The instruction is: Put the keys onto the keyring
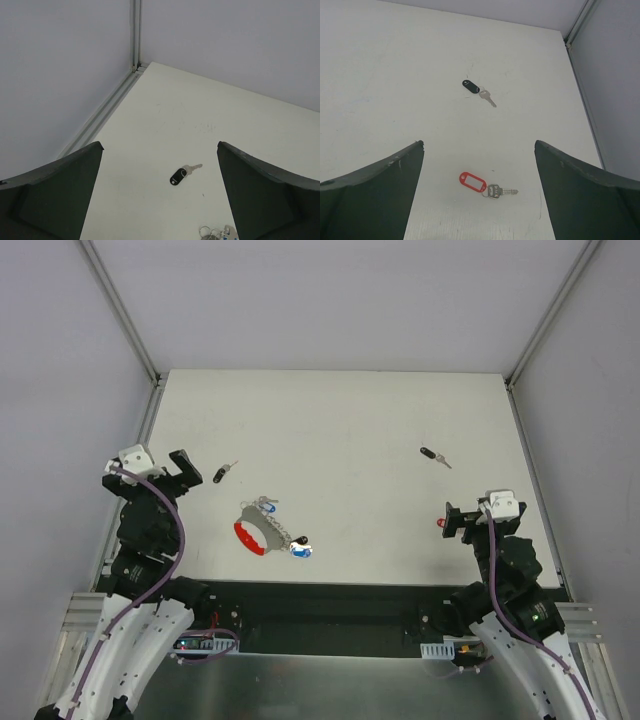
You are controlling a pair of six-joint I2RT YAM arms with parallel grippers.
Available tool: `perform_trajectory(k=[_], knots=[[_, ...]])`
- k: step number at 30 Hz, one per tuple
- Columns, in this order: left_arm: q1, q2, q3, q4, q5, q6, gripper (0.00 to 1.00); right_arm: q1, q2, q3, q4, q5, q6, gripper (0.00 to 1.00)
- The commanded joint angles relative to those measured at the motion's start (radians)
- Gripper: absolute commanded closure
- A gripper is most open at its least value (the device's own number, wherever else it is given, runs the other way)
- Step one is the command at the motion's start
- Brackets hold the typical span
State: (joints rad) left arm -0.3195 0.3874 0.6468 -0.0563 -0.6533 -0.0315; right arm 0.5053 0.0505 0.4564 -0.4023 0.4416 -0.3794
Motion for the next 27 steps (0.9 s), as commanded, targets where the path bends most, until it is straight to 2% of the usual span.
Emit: perform_trajectory(k=[1, 4, 7, 13, 19, 22, 23, 24, 27], knots=[[0.003, 0.016, -0.016, 0.039, 0.056, 0.045, 0.01, -0.005, -0.014, 0.034, 0.016, -0.018, -0.004, 0.04], [0.003, 0.027, -0.016, 0.000, 0.108, 0.035, 0.01, -0.005, -0.015, 0.039, 0.010, -0.027, 0.004, 0.04], [0.003, 0.034, -0.001, -0.114, 0.158, -0.045, 0.01, -0.005, -0.035, 0.031, 0.011, -0.035, 0.005, 0.04], [0.003, 0.076, 0.028, -0.284, 0.343, -0.163, 0.01, -0.005, -0.092, 0.010, 0.029, -0.014, 0.005, 0.04], [0.002, 0.273, 0.125, -0.444, 0.618, -0.300, 0.01, -0.005, -0.093, 0.004, 0.036, -0.032, 0.007, 0.04], [-0.015, 0.382, 0.134, -0.455, 0.740, -0.366, 0.01, -0.004, -0.104, 0.001, 0.036, -0.021, 0.007, 0.04], [-0.030, 0.430, 0.131, -0.452, 0.742, -0.378, 0.01, -0.005, -0.107, 0.001, 0.036, -0.020, 0.005, 0.04], [-0.093, 0.450, 0.132, -0.455, 0.730, -0.393, 0.01, -0.005, -0.110, 0.001, 0.036, -0.018, 0.005, 0.04], [-0.267, 0.527, 0.142, -0.456, 0.569, -0.409, 0.01, -0.005, -0.118, -0.002, 0.036, -0.018, 0.005, 0.04]])
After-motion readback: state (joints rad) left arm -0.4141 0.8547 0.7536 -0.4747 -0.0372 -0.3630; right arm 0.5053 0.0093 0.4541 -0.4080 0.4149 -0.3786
